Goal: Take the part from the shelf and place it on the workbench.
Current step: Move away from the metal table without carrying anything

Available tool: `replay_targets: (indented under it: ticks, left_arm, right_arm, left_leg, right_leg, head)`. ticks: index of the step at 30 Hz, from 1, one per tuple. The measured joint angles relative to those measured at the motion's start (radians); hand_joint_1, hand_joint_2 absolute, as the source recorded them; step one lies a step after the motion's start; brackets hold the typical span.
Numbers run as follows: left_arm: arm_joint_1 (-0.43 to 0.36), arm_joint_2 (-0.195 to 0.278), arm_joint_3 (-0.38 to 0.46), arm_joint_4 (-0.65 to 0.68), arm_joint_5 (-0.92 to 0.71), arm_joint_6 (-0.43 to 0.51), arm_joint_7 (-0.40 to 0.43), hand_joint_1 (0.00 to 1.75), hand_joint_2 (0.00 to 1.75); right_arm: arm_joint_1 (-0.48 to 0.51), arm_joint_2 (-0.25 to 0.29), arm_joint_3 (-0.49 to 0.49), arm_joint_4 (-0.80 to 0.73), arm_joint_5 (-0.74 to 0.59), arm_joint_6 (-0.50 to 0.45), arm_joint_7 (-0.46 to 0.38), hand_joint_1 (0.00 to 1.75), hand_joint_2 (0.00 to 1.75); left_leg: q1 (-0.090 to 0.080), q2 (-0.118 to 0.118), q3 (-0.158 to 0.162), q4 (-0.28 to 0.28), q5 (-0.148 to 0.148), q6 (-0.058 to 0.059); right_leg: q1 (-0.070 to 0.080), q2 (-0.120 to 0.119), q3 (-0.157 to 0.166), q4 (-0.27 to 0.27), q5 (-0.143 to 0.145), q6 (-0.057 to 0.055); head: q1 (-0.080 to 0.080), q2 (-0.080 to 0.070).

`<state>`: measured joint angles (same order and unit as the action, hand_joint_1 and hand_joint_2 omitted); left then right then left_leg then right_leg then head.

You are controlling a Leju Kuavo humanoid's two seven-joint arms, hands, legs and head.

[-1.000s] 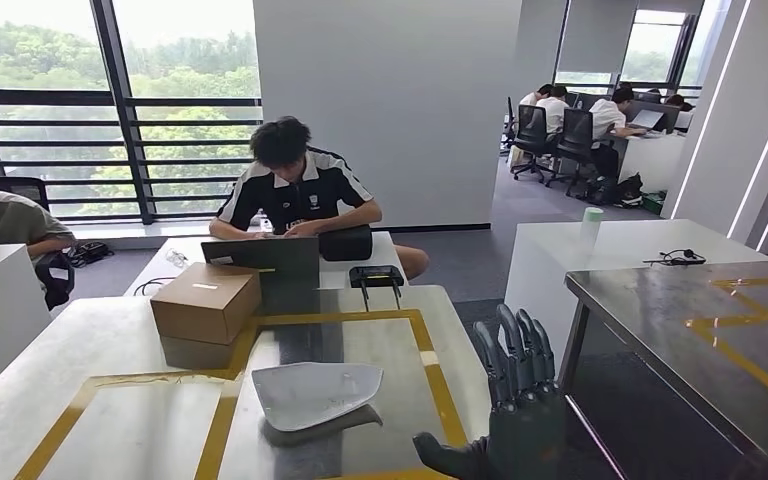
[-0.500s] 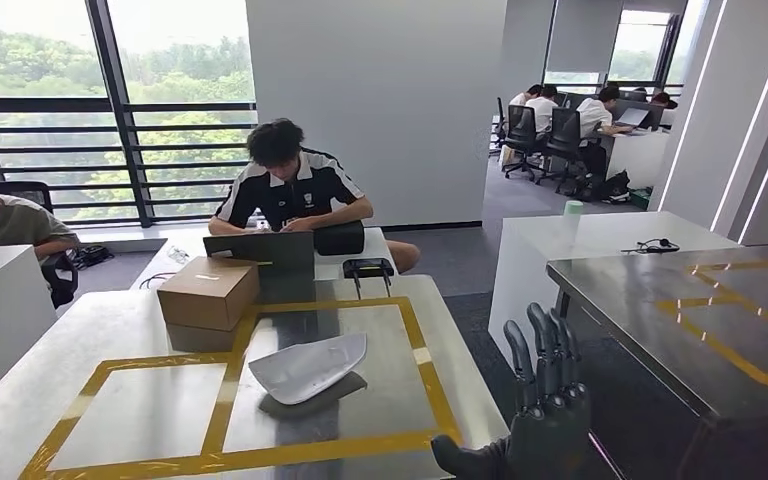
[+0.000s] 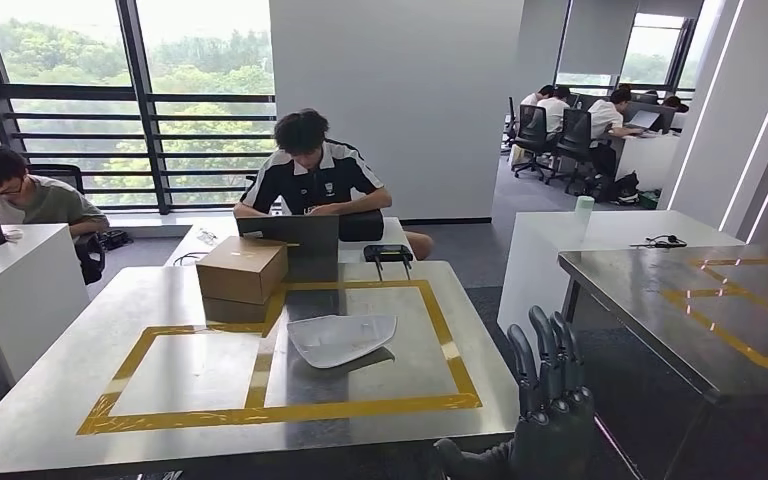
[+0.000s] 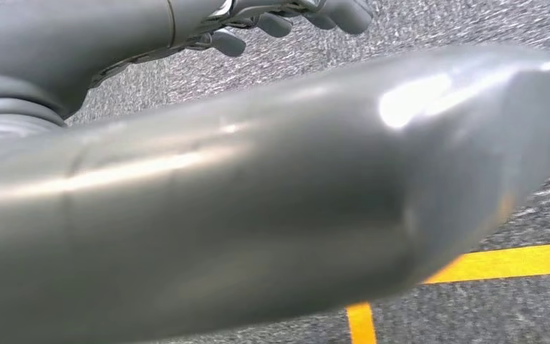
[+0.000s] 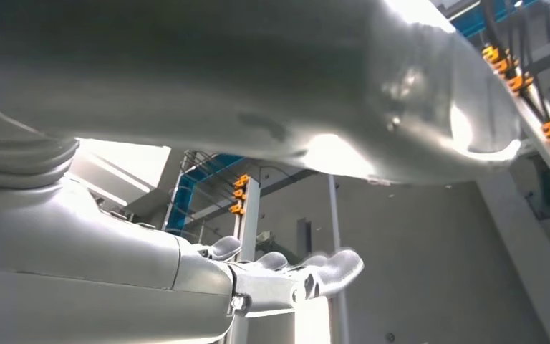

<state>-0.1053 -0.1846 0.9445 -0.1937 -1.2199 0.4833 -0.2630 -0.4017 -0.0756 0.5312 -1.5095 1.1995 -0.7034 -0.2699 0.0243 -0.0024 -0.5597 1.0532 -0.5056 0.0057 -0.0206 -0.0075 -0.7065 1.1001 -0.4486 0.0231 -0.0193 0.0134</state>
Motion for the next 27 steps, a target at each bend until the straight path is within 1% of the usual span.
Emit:
replay_targets:
  ticks: [1, 2, 3, 4, 5, 6, 7, 8, 9, 10, 11, 12, 13, 14, 15, 16, 17, 18, 19, 20, 21, 22, 23, 24, 25, 26, 27]
  left_arm:
    - [0.000, 0.000, 0.000, 0.000, 0.001, 0.000, 0.000, 0.00, 0.00]
    - [0.000, 0.000, 0.000, 0.000, 0.002, 0.000, -0.001, 0.00, 0.00]
    - [0.001, 0.001, 0.000, 0.000, 0.004, 0.000, -0.002, 0.00, 0.00]
    - [0.002, 0.001, 0.000, 0.000, 0.004, 0.000, -0.004, 0.00, 0.00]
    - [0.003, 0.002, 0.000, 0.000, 0.004, 0.000, -0.005, 0.00, 0.00]
    - [0.003, 0.002, 0.000, 0.000, 0.004, 0.000, -0.006, 0.00, 0.00]
    - [0.003, 0.002, 0.000, 0.000, 0.003, 0.000, -0.006, 0.00, 0.00]
    - [0.002, 0.001, 0.000, 0.000, 0.002, 0.000, -0.006, 0.00, 0.00]
    - [0.001, 0.000, 0.000, 0.000, 0.001, 0.000, -0.006, 0.00, 0.00]
    - [0.000, -0.001, 0.000, 0.000, -0.001, 0.000, -0.005, 0.00, 0.00]
    - [-0.001, -0.001, 0.000, 0.000, -0.002, 0.000, -0.005, 0.00, 0.00]
    - [0.000, -0.001, 0.000, 0.000, -0.004, 0.000, -0.005, 0.00, 0.00]
    - [0.001, -0.001, 0.000, 0.000, -0.005, 0.000, -0.004, 0.00, 0.00]
    - [0.002, 0.000, 0.000, 0.000, -0.006, 0.000, -0.004, 0.00, 0.00]
    - [0.003, 0.001, 0.000, 0.000, -0.007, -0.001, -0.004, 0.00, 0.00]
    - [0.003, 0.002, 0.000, 0.000, -0.008, -0.001, -0.004, 0.00, 0.00]
    - [0.003, 0.004, 0.000, 0.000, -0.009, -0.001, -0.005, 0.00, 0.00]
    - [0.002, 0.004, 0.000, 0.000, -0.009, -0.001, -0.005, 0.00, 0.00]
    - [0.002, 0.005, 0.000, 0.000, -0.010, -0.002, -0.006, 0.00, 0.00]
    - [0.002, 0.006, 0.000, 0.000, -0.010, -0.002, -0.006, 0.00, 0.00]
    - [0.002, 0.006, 0.000, 0.000, -0.010, -0.002, -0.006, 0.00, 0.00]
    - [0.002, 0.007, 0.000, 0.000, -0.009, -0.001, -0.006, 0.00, 0.00]
    - [0.002, 0.006, 0.000, 0.000, -0.008, -0.001, -0.006, 0.00, 0.00]
    - [0.001, 0.006, 0.000, 0.000, -0.007, -0.001, -0.006, 0.00, 0.00]
    - [0.002, 0.006, 0.000, 0.001, -0.006, 0.000, -0.006, 0.00, 0.00]
    - [0.003, 0.005, 0.000, 0.001, -0.006, 0.000, -0.006, 0.00, 0.00]
    - [0.005, 0.005, 0.000, 0.001, -0.004, 0.000, -0.006, 0.00, 0.00]
  right_arm:
    - [0.000, 0.000, -0.002, 0.000, -0.005, 0.000, -0.010, 0.00, 0.00]
    - [0.001, 0.000, -0.003, 0.000, -0.010, 0.000, -0.023, 0.00, 0.00]
    - [0.001, 0.000, -0.006, 0.001, -0.014, 0.000, -0.035, 0.00, 0.00]
    - [0.001, 0.001, -0.009, 0.001, -0.016, 0.000, -0.046, 0.00, 0.00]
    - [0.002, 0.002, -0.012, 0.002, -0.016, 0.000, -0.053, 0.00, 0.00]
    - [0.001, 0.003, -0.015, 0.002, -0.015, 0.000, -0.057, 0.00, 0.00]
    - [0.000, 0.006, -0.018, 0.003, -0.013, 0.000, -0.060, 0.00, 0.00]
    - [-0.002, 0.010, -0.022, 0.002, -0.010, 0.000, -0.061, 0.00, 0.00]
    - [-0.004, 0.013, -0.026, 0.002, -0.007, 0.000, -0.061, 0.00, 0.00]
    - [-0.006, 0.016, -0.030, 0.002, -0.004, 0.000, -0.061, 0.00, 0.00]
    - [-0.007, 0.018, -0.034, 0.002, -0.001, 0.000, -0.061, 0.00, 0.00]
    - [-0.007, 0.019, -0.036, 0.002, 0.002, 0.000, -0.061, 0.00, 0.00]
    - [-0.007, 0.021, -0.037, 0.002, 0.004, 0.000, -0.061, 0.00, 0.00]
    - [-0.006, 0.023, -0.038, 0.003, 0.006, 0.000, -0.061, 0.00, 0.00]
    - [-0.006, 0.027, -0.040, 0.003, 0.007, 0.000, -0.060, 0.00, 0.00]
    - [-0.005, 0.031, -0.041, 0.003, 0.010, 0.000, -0.059, 0.00, 0.00]
    - [-0.003, 0.033, -0.042, 0.003, 0.013, 0.000, -0.058, 0.00, 0.00]
    - [-0.001, 0.035, -0.043, 0.003, 0.016, 0.001, -0.056, 0.00, 0.00]
    - [0.002, 0.036, -0.043, 0.003, 0.015, 0.001, -0.055, 0.00, 0.00]
    - [0.006, 0.036, -0.043, 0.003, 0.011, 0.001, -0.052, 0.00, 0.00]
    - [0.010, 0.036, -0.043, 0.003, 0.003, 0.001, -0.047, 0.00, 0.00]
    - [0.012, 0.036, -0.043, 0.005, -0.009, 0.003, -0.039, 0.00, 0.00]
    - [0.014, 0.036, -0.044, 0.007, -0.023, 0.007, -0.028, 0.00, 0.00]
    - [0.014, 0.036, -0.046, 0.010, -0.040, 0.012, -0.015, 0.00, 0.00]
    - [0.015, 0.036, -0.048, 0.012, -0.055, 0.016, -0.003, 0.00, 0.00]
    - [0.015, 0.036, -0.050, 0.015, -0.067, 0.019, 0.007, 0.00, 0.00]
    - [0.016, 0.036, -0.053, 0.018, -0.076, 0.020, 0.013, 0.00, 0.00]
  left_leg:
    - [-0.002, 0.001, -0.013, 0.000, 0.011, 0.006]
    - [-0.005, 0.001, -0.029, 0.001, 0.022, 0.010]
    - [-0.008, 0.001, -0.044, 0.001, 0.034, 0.012]
    - [-0.010, 0.001, -0.059, 0.002, 0.045, 0.013]
    - [-0.013, 0.001, -0.073, 0.003, 0.055, 0.014]
    - [-0.014, 0.001, -0.084, 0.003, 0.065, 0.014]
    - [-0.015, 0.001, -0.092, 0.003, 0.074, 0.014]
    - [-0.016, 0.000, -0.098, 0.003, 0.083, 0.011]
    - [-0.015, 0.001, -0.102, 0.000, 0.092, 0.007]
    - [-0.013, 0.001, -0.104, -0.003, 0.102, 0.002]
    - [-0.012, 0.001, -0.104, -0.008, 0.111, -0.004]
    - [-0.011, 0.001, -0.104, -0.015, 0.122, -0.010]
    - [-0.011, 0.001, -0.107, -0.016, 0.124, -0.016]
    - [-0.012, 0.000, -0.113, -0.011, 0.114, -0.020]
    - [-0.014, 0.000, -0.123, 0.013, 0.081, -0.025]
    - [-0.013, 0.000, -0.135, 0.058, 0.031, -0.028]
    - [-0.012, 0.000, -0.147, 0.117, -0.019, -0.032]
    - [-0.011, 0.000, -0.156, 0.180, -0.057, -0.037]
    - [-0.010, 0.000, -0.157, 0.226, -0.066, -0.040]
    - [-0.009, 0.000, -0.147, 0.246, -0.052, -0.043]
    - [-0.008, 0.001, -0.121, 0.235, -0.025, -0.045]
    - [-0.007, 0.000, -0.079, 0.192, -0.003, -0.047]
    - [-0.007, 0.000, -0.028, 0.127, -0.004, -0.048]
    - [-0.008, -0.002, 0.015, 0.068, -0.016, -0.043]
    - [-0.010, -0.004, 0.042, 0.022, -0.036, -0.037]
    - [-0.013, -0.005, 0.053, -0.001, -0.049, -0.028]
    - [-0.015, -0.006, 0.046, -0.004, -0.046, -0.015]
  right_leg:
    - [0.001, 0.000, -0.019, 0.061, -0.052, 0.001]
    - [0.003, 0.001, -0.037, 0.130, -0.099, 0.000]
    - [0.006, 0.001, -0.046, 0.188, -0.126, -0.004]
    - [0.010, 0.002, -0.041, 0.221, -0.131, -0.009]
    - [0.015, 0.003, -0.017, 0.219, -0.115, -0.016]
    - [0.020, 0.004, 0.020, 0.188, -0.090, -0.025]
    - [0.028, 0.005, 0.075, 0.123, -0.073, -0.037]
    - [0.035, 0.006, 0.131, 0.047, -0.071, -0.049]
    - [0.041, 0.007, 0.173, -0.014, -0.077, -0.056]
    - [0.047, 0.007, 0.201, -0.063, -0.085, -0.062]
    - [0.049, 0.007, 0.209, -0.082, -0.089, -0.063]
    - [0.050, 0.007, 0.203, -0.089, -0.079, -0.063]
    - [0.048, 0.005, 0.199, -0.098, -0.066, -0.065]
    - [0.044, 0.004, 0.194, -0.106, -0.053, -0.066]
    - [0.040, 0.002, 0.185, -0.114, -0.036, -0.068]
    - [0.037, 0.001, 0.175, -0.117, -0.023, -0.069]
    - [0.036, 0.001, 0.161, -0.118, -0.011, -0.071]
    - [0.035, 0.000, 0.145, -0.116, 0.001, -0.071]
    - [0.035, -0.002, 0.129, -0.114, 0.013, -0.069]
    - [0.034, -0.003, 0.111, -0.110, 0.024, -0.067]
    - [0.033, -0.004, 0.092, -0.104, 0.034, -0.064]
    - [0.032, -0.005, 0.074, -0.095, 0.043, -0.059]
    - [0.031, -0.005, 0.056, -0.085, 0.050, -0.054]
    - [0.032, -0.005, 0.044, -0.076, 0.057, -0.049]
    - [0.033, -0.005, 0.036, -0.068, 0.063, -0.043]
    - [0.033, -0.005, 0.032, -0.065, 0.070, -0.039]
    - [0.032, -0.005, 0.031, -0.065, 0.078, -0.033]
  head:
    - [0.000, 0.000]
    - [0.000, 0.000]
    - [0.001, 0.000]
    - [0.001, 0.000]
    - [0.001, 0.000]
    - [0.001, 0.000]
    - [0.001, 0.000]
    - [0.001, 0.000]
    - [0.001, 0.000]
    - [0.002, 0.000]
    - [0.002, 0.000]
    - [0.003, 0.000]
    - [0.003, 0.000]
    - [0.003, 0.000]
    - [0.003, 0.000]
    - [0.003, 0.000]
    - [0.002, 0.000]
    - [0.002, 0.000]
    - [0.002, 0.000]
    - [0.002, 0.000]
    - [0.002, 0.000]
    - [0.002, 0.000]
    - [0.002, 0.000]
    - [0.003, 0.000]
    - [0.003, 0.000]
    - [0.004, 0.000]
    - [0.005, 0.000]
